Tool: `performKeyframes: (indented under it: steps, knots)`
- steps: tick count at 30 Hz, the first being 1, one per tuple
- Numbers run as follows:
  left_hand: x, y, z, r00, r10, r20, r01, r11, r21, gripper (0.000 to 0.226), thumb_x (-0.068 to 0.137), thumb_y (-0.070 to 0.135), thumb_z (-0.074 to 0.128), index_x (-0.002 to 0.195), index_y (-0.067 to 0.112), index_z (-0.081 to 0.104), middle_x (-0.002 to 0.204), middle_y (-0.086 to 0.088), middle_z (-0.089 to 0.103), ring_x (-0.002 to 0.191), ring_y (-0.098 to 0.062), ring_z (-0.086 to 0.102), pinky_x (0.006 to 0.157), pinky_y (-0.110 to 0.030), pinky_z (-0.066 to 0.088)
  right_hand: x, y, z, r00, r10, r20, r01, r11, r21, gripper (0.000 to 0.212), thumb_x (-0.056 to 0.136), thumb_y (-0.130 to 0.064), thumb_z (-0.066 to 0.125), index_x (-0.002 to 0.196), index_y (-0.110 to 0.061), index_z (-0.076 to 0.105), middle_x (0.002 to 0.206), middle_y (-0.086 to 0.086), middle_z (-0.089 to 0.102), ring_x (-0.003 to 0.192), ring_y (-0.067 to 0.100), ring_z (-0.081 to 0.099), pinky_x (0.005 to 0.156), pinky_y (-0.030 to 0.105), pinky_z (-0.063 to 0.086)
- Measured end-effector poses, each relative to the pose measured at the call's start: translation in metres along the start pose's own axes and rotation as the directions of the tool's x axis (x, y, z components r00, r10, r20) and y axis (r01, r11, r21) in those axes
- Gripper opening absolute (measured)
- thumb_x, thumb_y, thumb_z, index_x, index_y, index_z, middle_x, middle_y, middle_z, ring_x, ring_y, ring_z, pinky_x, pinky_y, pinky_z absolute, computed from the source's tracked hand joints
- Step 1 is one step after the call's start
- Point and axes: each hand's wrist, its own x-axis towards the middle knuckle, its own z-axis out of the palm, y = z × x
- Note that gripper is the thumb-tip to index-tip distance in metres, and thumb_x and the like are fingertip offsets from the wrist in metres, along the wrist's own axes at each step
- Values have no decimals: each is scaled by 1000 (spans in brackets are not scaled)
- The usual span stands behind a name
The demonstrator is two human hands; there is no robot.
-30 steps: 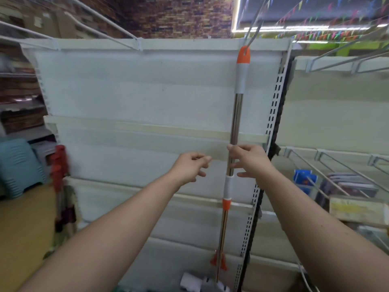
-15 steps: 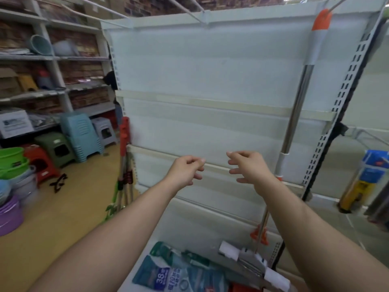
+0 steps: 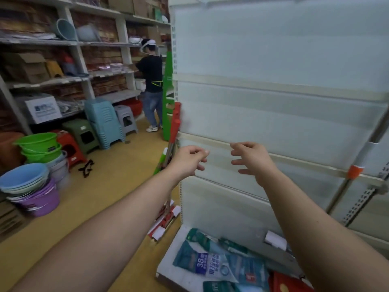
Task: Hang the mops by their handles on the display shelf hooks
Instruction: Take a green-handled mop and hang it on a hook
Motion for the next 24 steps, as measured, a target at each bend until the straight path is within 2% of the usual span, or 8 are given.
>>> performKeyframes:
  steps: [2, 4, 8, 10, 13, 17, 20, 24]
  knots:
    - [3, -15, -29, 1000, -7, -3, 7, 1000, 8, 26, 102, 34, 61, 118, 15, 67, 110, -7, 73, 81, -20, 70, 66, -31, 45, 3, -5, 34, 1000, 0, 2, 0, 1000, 12, 26, 100, -36, 64, 115, -15, 68, 122, 8, 72, 103, 30, 74, 94, 48, 56]
    - [5, -30, -58, 1000, -30, -7, 30, 999, 21, 23, 102, 34, 61, 115, 16, 68, 106, -3, 72, 76, -18, 69, 63, -30, 44, 6, -9, 66, 1000, 4, 14, -5, 1000, 19, 20, 100, -35, 65, 108, -18, 69, 121, 9, 72, 97, 29, 73, 91, 46, 56]
    - [13, -53, -108, 998, -62, -32, 63, 997, 45, 29, 103, 33, 60, 122, 12, 69, 104, -3, 72, 77, -16, 68, 61, -26, 46, 19, -10, 121, 999, 14, 38, -16, 999, 34, 19, 99, -35, 66, 106, -18, 69, 121, 9, 72, 93, 27, 72, 87, 45, 56]
    - [20, -62, -128, 997, -72, -39, 74, 996, 48, 25, 103, 33, 60, 117, 15, 69, 108, -4, 73, 80, -17, 69, 68, -30, 48, 27, -8, 142, 998, 33, 53, -35, 999, 34, 21, 99, -35, 65, 108, -17, 69, 120, 9, 72, 100, 29, 74, 91, 46, 57]
    - [36, -75, -149, 996, -85, -41, 87, 996, 35, 13, 103, 33, 60, 108, 23, 66, 113, -5, 73, 82, -18, 70, 77, -34, 50, 47, -6, 170, 997, 47, 60, -50, 998, 43, 23, 99, -36, 66, 110, -16, 69, 118, 8, 73, 103, 30, 74, 86, 44, 57]
    - [72, -90, -172, 994, -107, -38, 109, 993, 56, 20, 103, 33, 59, 117, 21, 66, 114, -3, 73, 86, -18, 71, 88, -40, 56, 87, -3, 203, 997, 62, 51, -65, 996, 60, 19, 99, -35, 66, 107, -19, 69, 115, 6, 73, 101, 28, 74, 79, 40, 57]
    - [110, -98, -187, 994, -106, -41, 108, 991, 72, 30, 103, 33, 59, 126, 14, 66, 117, -8, 74, 86, -20, 70, 77, -32, 54, 125, -1, 229, 997, 67, 48, -70, 995, 65, 19, 100, -34, 65, 110, -18, 69, 114, 5, 73, 98, 26, 73, 77, 39, 56]
    - [174, -106, -207, 993, -107, -44, 111, 990, 83, 32, 103, 32, 60, 127, 12, 65, 115, -6, 73, 85, -15, 70, 66, -24, 53, 184, -5, 270, 998, 46, 46, -49, 996, 70, 23, 99, -31, 66, 112, -13, 71, 107, 7, 74, 81, 20, 72, 76, 39, 55]
